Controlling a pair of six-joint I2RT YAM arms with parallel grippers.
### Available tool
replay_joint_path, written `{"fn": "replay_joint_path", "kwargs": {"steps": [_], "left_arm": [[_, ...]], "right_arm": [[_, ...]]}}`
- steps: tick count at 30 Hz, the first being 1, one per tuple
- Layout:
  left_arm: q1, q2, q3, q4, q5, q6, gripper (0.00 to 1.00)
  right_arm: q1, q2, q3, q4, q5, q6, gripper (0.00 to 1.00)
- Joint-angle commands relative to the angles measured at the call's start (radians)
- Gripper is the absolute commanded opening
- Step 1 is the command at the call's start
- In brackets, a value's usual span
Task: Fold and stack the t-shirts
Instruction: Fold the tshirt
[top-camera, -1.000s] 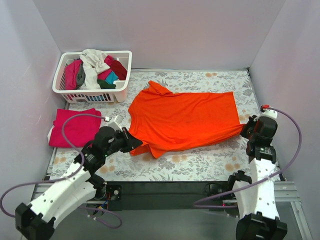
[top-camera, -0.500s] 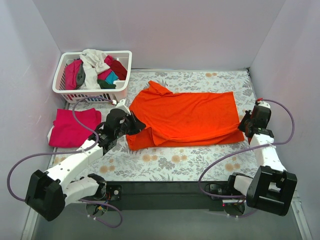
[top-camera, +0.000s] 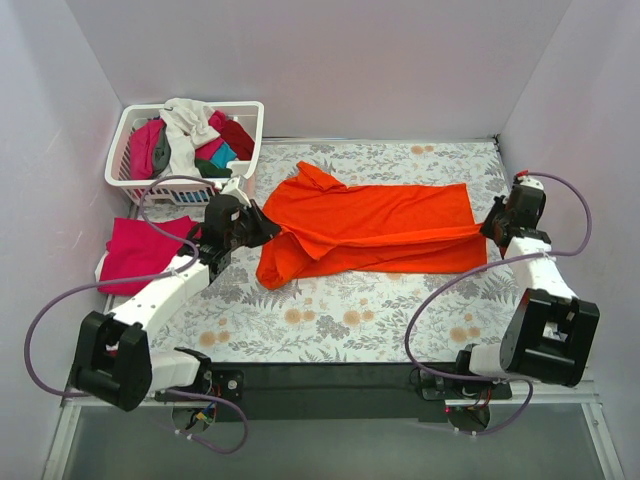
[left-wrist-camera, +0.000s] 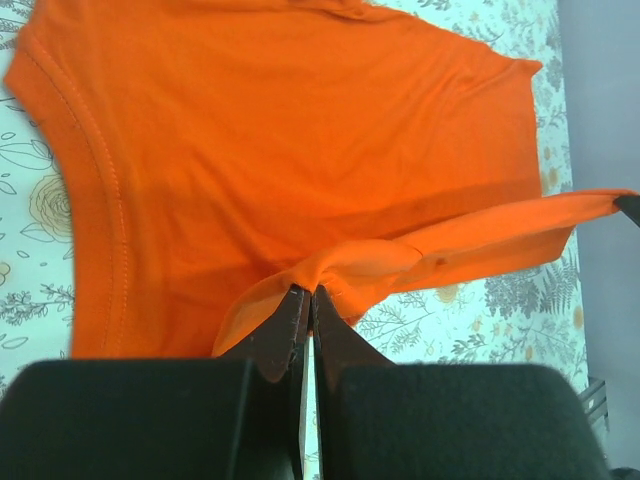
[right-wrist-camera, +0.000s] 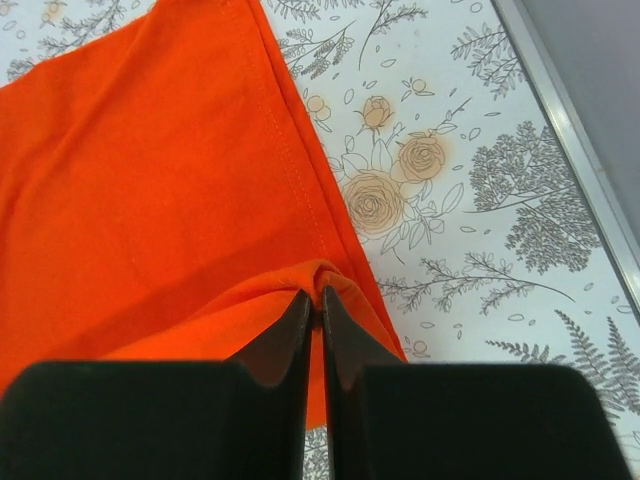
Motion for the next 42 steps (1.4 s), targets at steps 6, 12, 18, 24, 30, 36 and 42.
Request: {"fn": "replay_joint_path", "kwargs": {"steps": [6,12,18,24,30,36,42], "left_arm": [[0.041,0.154,0.087,0.06,0.059,0.058,0.0],[0.068,0.237,0.167,0.06,0.039,0.083,0.0],[0.096,0.358,0.236,0.088,0.023,0.094,0.08],[0.102,0.331,0.246,0.109,-0.038,0.103,0.68],[0.098,0.061,0.002,0.149,-0.07,0.051,0.81],[0.064,-0.114,-0.254,0.116,-0.058,-0.01,0.67],[0.032,-0.177,-0.325,0.102,-0.038,-0.014,0.53]], "right_arm": [[-0.001,0.191,0.12,0.039,-0.102,-0.002,0.01],[0.035,0.223,0.14,0.046,-0.079,-0.002,0.01],[0.058,0.244,0.171,0.049,-0.032,-0.008,0.01],[0.068,0.237,0.183,0.046,0.013,-0.013,0.28],[0.143,0.081,0.083,0.062,0.045,-0.009,0.42],[0.225,-0.054,-0.084,0.102,0.036,0.012,0.45],[0.226,-0.11,-0.13,0.099,0.018,0.018,0.45]]}}
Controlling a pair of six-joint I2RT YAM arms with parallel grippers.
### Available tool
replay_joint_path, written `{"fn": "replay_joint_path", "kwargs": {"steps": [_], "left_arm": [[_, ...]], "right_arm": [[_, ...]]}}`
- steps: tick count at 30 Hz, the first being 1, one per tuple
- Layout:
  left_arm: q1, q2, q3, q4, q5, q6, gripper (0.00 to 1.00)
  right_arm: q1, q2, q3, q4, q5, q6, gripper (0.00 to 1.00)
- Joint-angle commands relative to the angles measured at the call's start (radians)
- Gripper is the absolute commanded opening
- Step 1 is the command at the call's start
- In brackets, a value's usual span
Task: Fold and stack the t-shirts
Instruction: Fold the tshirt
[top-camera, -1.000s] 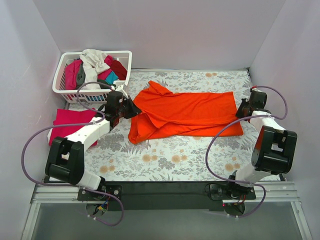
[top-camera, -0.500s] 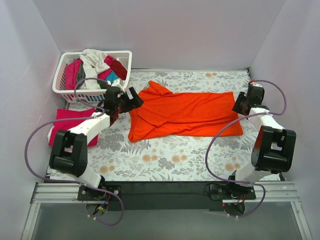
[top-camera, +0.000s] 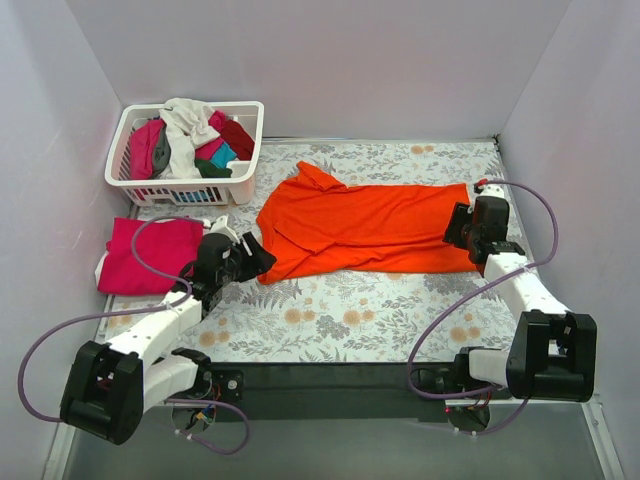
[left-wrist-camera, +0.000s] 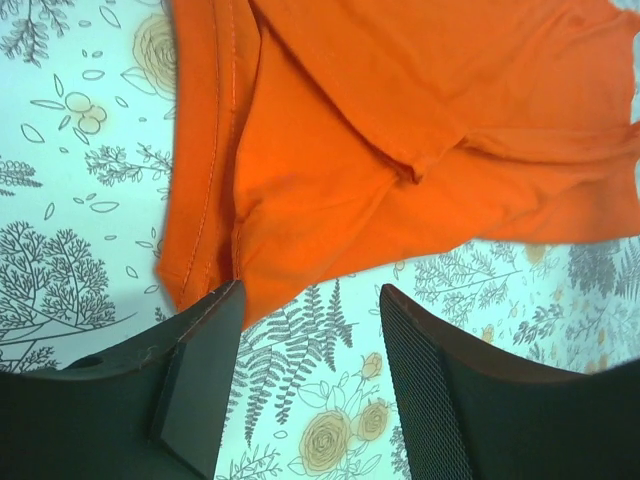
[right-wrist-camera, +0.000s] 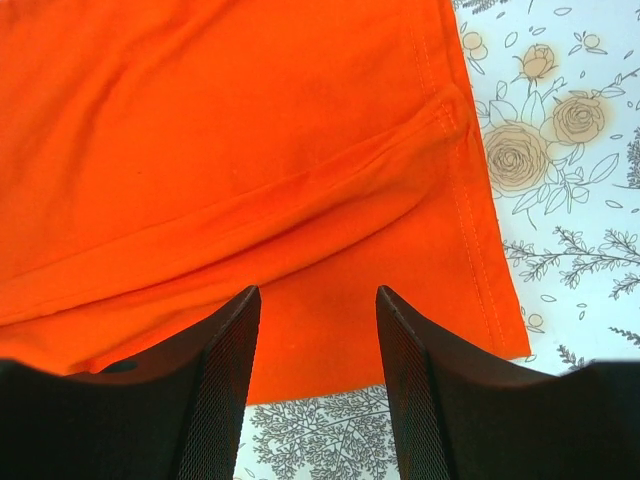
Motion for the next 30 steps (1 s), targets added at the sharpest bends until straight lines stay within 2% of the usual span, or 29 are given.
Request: {"fn": "replay_joint_path", "kwargs": {"steps": [1,12,19,25,26,28,30], "left_arm": [[-0.015,-0.016,-0.003,-0.013,-0.001,0.004,0.52],[-0.034,0.099,-0.011,0.017,-0.035,0.024,0.5],[-0.041,0.158,-0.006,0.025,-0.012,0.033,0.41],[-0.04,0.152,-0.027,0.019,-0.021,0.033,0.2],[-0.04,0.14,-0.026,0.014,-0.029,0.034,0.12],[-0.04,0.128,-0.02,-0.003,-0.058,0.036,0.03],[-0.04,0.113,-0.012,-0.012,-0.09,0.037,0.0]], "right_arm": [[-0.003,-0.043,-0.024,0.036,-0.009,0.013,0.46],[-0.003,-0.074,-0.078,0.036,0.016,0.004,0.46],[-0.003,-0.085,-0.087,0.036,0.028,0.001,0.46],[-0.005,-0.1,-0.093,0.035,0.034,-0.001,0.47],[-0.005,-0.097,-0.096,0.035,0.036,-0.002,0.47],[-0.005,-0.09,-0.103,0.035,0.074,-0.005,0.48],[-0.008,-0.06,-0.106,0.035,0.136,-0.001,0.5]]}}
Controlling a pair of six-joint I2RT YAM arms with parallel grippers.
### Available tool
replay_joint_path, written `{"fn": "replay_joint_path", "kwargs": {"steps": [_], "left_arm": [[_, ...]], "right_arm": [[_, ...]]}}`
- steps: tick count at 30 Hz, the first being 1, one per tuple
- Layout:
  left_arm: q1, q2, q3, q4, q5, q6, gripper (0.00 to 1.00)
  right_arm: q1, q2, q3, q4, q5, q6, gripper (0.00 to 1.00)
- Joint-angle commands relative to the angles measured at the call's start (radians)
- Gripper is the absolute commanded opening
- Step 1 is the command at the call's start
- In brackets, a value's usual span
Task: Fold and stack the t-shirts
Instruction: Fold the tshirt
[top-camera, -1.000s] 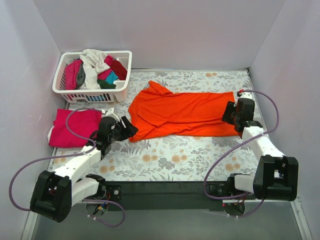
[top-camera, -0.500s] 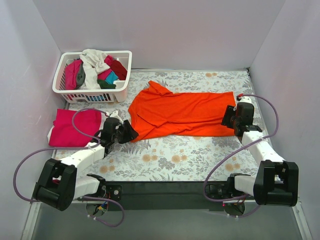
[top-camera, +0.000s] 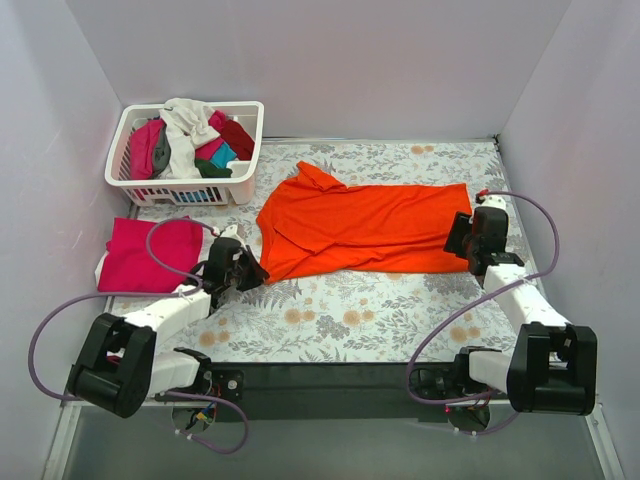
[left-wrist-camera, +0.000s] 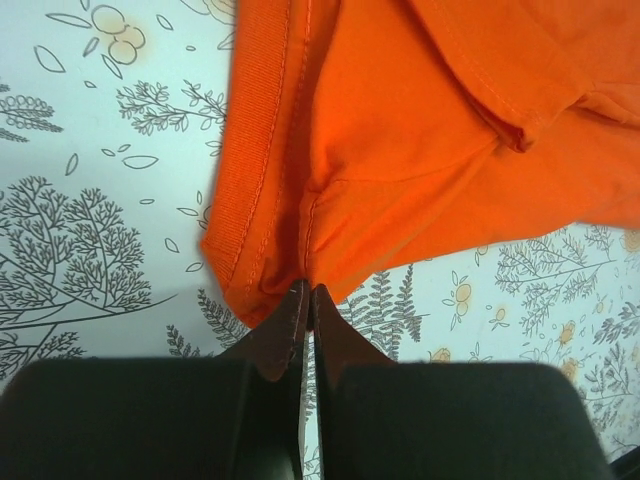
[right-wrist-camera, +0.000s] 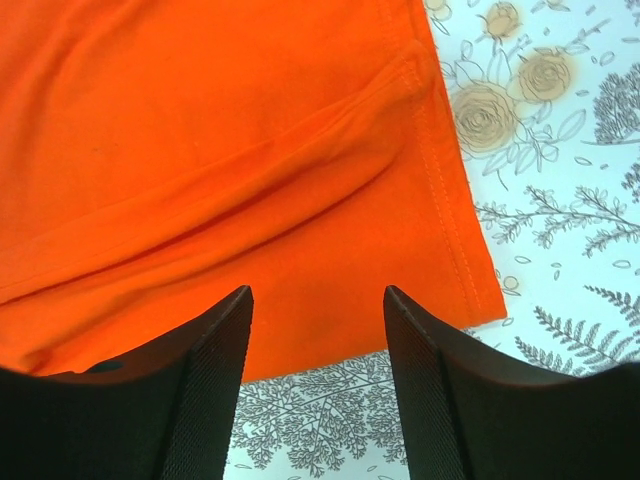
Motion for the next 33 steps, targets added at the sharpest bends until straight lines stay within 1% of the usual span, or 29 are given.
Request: {"fn": "replay_joint_path", "kwargs": {"steps": [1,5,6,8,14,19,23,28,29,31,32,33], "left_arm": [[-0.004,-0.049,0.013,-0.01,-0.071,0.013,0.0],[-0.004,-0.058,0.025,-0.016,-0.075,0.021,0.0],[-0.004,-0.058,0.024,-0.018,-0.075,0.021,0.0],[-0.004,-0.066,0.021,-0.016,-0.123,0.021,0.0],[0.001,-0.086,0.024,-0.01,-0.163,0.015,0.0],[0.013,-0.1,0.025,0.008,-0.164,0.003,0.0],[0.033,-0.112,0.022,0.015,-0.183,-0.005,0.0],[0.059,-0.141,0.005,0.031,-0.19,-0.016,0.0],[0.06,-0.144,0.002,0.031,-0.19,-0.022,0.0],[0.062,-0.149,-0.002,0.036,-0.19,-0.027,0.0],[0.063,-0.15,-0.002,0.036,-0.19,-0.027,0.0],[0.065,-0.153,-0.007,0.038,-0.193,-0.03,0.0]], "right_arm": [[-0.014,0.028,-0.012,0.026,0.095,0.003,0.51],[-0.058,0.112,0.003,0.025,0.1,0.015,0.51],[-0.064,0.12,0.0,0.025,0.095,0.019,0.52],[-0.08,0.136,-0.003,0.026,0.097,0.022,0.52],[-0.119,0.157,-0.011,0.039,0.092,0.025,0.52],[-0.156,0.192,-0.008,0.04,0.062,0.029,0.52],[-0.198,0.24,-0.006,0.078,0.026,0.034,0.52],[-0.225,0.289,0.003,0.086,-0.017,0.034,0.5],[-0.227,0.295,0.002,0.085,-0.018,0.034,0.49],[-0.23,0.298,-0.006,0.083,-0.018,0.034,0.37],[-0.231,0.294,-0.009,0.083,-0.018,0.034,0.37],[-0.233,0.291,-0.011,0.08,-0.018,0.034,0.3]]}}
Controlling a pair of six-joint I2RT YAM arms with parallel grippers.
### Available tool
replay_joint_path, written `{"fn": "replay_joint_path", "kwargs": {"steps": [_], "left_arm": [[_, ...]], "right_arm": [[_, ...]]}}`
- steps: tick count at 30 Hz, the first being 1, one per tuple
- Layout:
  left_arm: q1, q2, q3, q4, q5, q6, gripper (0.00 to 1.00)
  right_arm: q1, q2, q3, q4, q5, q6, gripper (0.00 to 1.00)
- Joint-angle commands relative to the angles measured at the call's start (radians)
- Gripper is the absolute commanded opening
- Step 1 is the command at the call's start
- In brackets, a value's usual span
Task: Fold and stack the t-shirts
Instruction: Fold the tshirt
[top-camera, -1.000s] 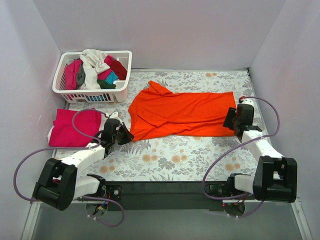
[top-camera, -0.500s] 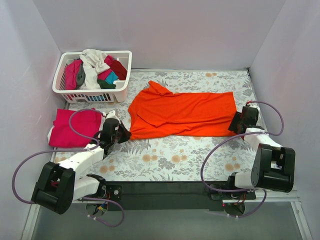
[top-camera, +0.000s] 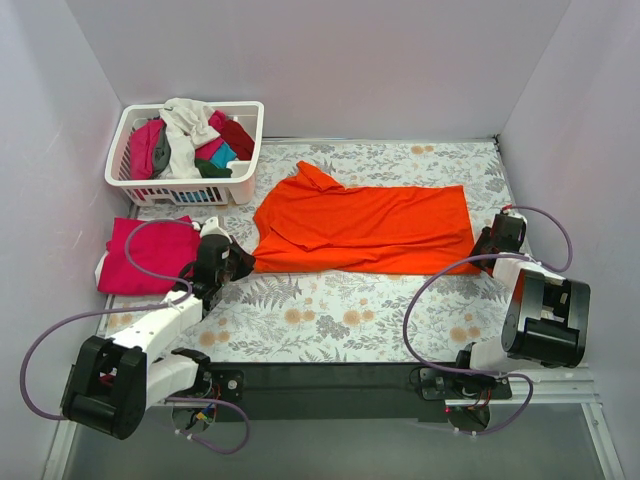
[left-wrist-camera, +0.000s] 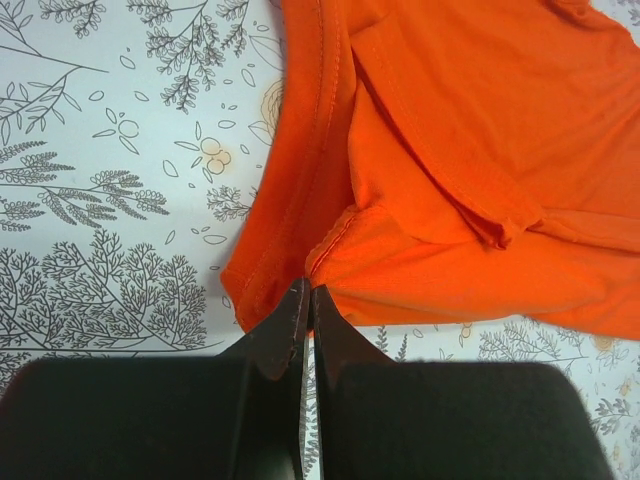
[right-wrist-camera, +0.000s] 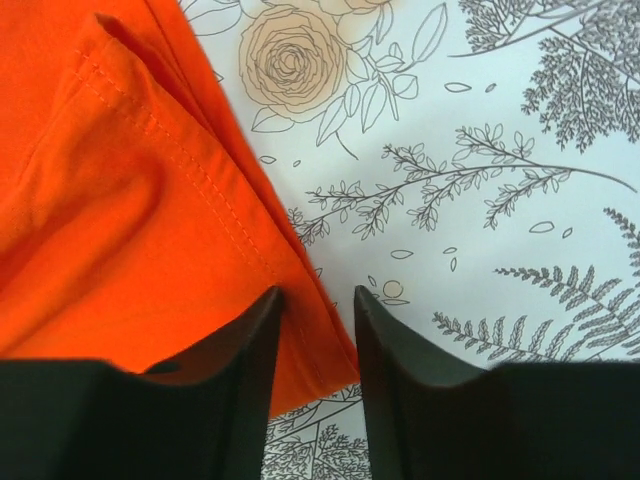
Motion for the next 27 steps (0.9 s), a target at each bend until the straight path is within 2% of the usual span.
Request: {"fn": "replay_joint_path", "kwargs": {"steps": [1,2,5,21,22,25,26,27], "left_arm": [[0.009,-0.033,-0.009,0.021,-0.043,-0.011,0.0],[0.01,-0.032,-0.009,0.023,-0.047,-0.014,0.0],[0.01,-0.032,-0.01,0.023,-0.056,-0.017,0.0],[0.012,-0.061,-0.024,-0.043,-0.123,-0.052,0.02],[0.01,-0.057,-0.021,-0.045,-0.128,-0.049,0.09],[0.01,-0.038,-0.003,-0.043,-0.145,-0.044,0.27],[0.012,-0.037,0.002,-0.043,-0.151,-0.044,0.43],[0.01,-0.034,0.011,-0.078,-0.152,-0.046,0.5]], "right_arm": [[-0.009,0.005,-0.007,-0.015,-0.025,0.012,0.26],[-0.009,-0.001,-0.013,-0.016,-0.024,0.011,0.17],[-0.011,-0.041,-0.024,-0.03,-0.027,0.003,0.02],[-0.011,-0.264,-0.056,-0.165,0.144,-0.015,0.01],[-0.011,-0.271,-0.053,-0.167,0.145,-0.015,0.01],[-0.011,-0.284,-0.035,-0.179,0.127,-0.02,0.21],[-0.009,-0.29,-0.029,-0.184,0.107,-0.022,0.27],[-0.009,-0.297,-0.018,-0.188,0.099,-0.023,0.36]]}}
